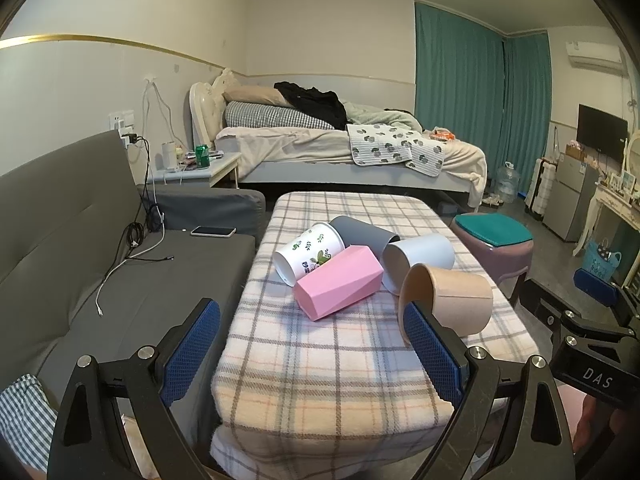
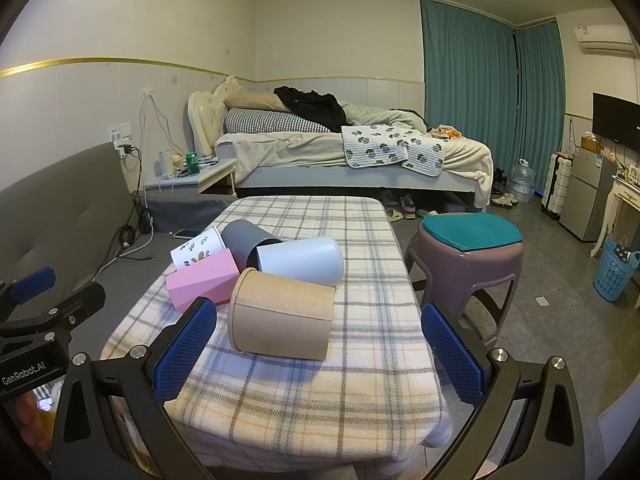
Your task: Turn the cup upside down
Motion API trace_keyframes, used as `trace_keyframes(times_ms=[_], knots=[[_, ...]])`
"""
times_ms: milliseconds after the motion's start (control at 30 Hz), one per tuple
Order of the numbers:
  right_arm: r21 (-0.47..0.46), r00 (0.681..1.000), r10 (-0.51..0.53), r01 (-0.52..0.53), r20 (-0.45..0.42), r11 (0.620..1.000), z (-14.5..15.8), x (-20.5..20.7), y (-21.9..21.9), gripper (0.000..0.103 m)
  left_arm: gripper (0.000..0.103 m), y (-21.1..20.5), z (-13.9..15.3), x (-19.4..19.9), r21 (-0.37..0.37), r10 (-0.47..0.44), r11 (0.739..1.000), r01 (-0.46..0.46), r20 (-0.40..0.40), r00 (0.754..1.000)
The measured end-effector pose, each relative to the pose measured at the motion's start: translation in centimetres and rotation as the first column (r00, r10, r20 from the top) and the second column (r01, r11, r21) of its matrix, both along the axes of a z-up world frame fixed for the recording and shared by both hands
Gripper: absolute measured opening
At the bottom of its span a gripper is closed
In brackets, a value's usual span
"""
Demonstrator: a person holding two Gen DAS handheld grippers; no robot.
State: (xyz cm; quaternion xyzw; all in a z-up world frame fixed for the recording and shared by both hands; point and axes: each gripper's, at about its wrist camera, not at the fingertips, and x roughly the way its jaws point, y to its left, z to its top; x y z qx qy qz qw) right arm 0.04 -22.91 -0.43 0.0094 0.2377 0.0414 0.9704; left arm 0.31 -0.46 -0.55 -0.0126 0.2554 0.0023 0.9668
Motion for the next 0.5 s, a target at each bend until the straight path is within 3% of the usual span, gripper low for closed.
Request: trace_keyframes(times_ms=[500], knots=[[-0.002,1.0,0.0,0.0,0.0,1.0,-0.03,0.02,0.13,0.103,0.096,-0.08,0.05,-0.05,0.002,0.0,1.0,0.0,0.001,1.0]])
